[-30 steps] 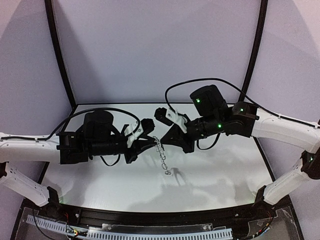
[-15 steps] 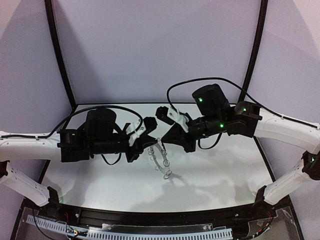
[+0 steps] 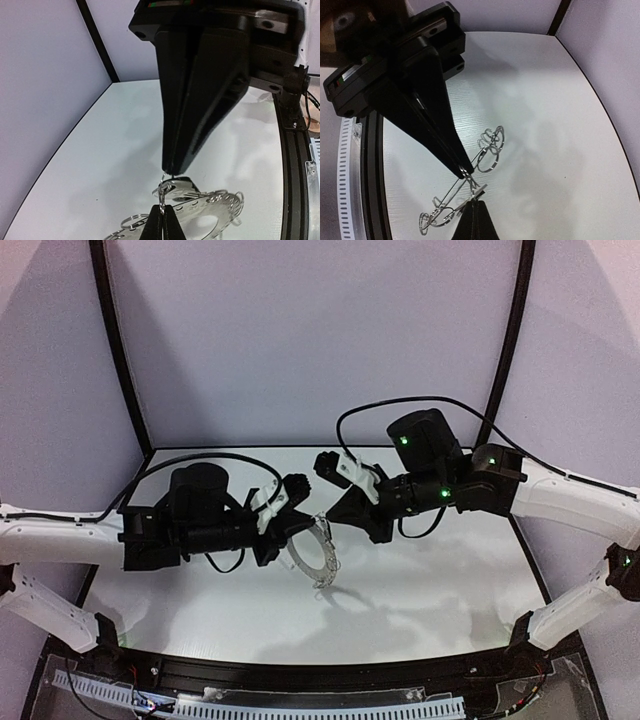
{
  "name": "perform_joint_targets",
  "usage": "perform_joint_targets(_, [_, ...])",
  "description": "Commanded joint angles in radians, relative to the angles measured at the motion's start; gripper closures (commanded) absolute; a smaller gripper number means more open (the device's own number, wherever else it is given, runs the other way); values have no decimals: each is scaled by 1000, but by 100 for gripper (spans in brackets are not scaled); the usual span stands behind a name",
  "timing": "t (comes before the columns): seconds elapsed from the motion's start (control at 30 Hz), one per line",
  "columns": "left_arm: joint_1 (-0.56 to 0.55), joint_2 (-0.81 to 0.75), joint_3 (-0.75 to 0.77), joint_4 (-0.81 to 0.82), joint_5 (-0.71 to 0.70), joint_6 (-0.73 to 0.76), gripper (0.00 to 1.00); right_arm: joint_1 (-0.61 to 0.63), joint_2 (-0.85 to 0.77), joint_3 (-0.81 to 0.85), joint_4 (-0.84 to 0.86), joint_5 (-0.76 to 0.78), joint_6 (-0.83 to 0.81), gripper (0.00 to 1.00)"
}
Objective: Put the keys on the keyring
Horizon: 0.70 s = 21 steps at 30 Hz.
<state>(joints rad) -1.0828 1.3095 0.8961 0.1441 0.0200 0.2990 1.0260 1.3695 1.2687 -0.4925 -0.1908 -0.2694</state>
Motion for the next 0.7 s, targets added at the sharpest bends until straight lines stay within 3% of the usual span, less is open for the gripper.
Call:
perform_joint_targets(0.0, [0, -79, -64, 132, 33, 11, 99, -8, -21, -20, 54, 21, 27, 100])
perform_joint_targets(0.67, [1, -137, -174, 378, 169, 29, 99, -50, 55, -21, 49, -169, 88, 100])
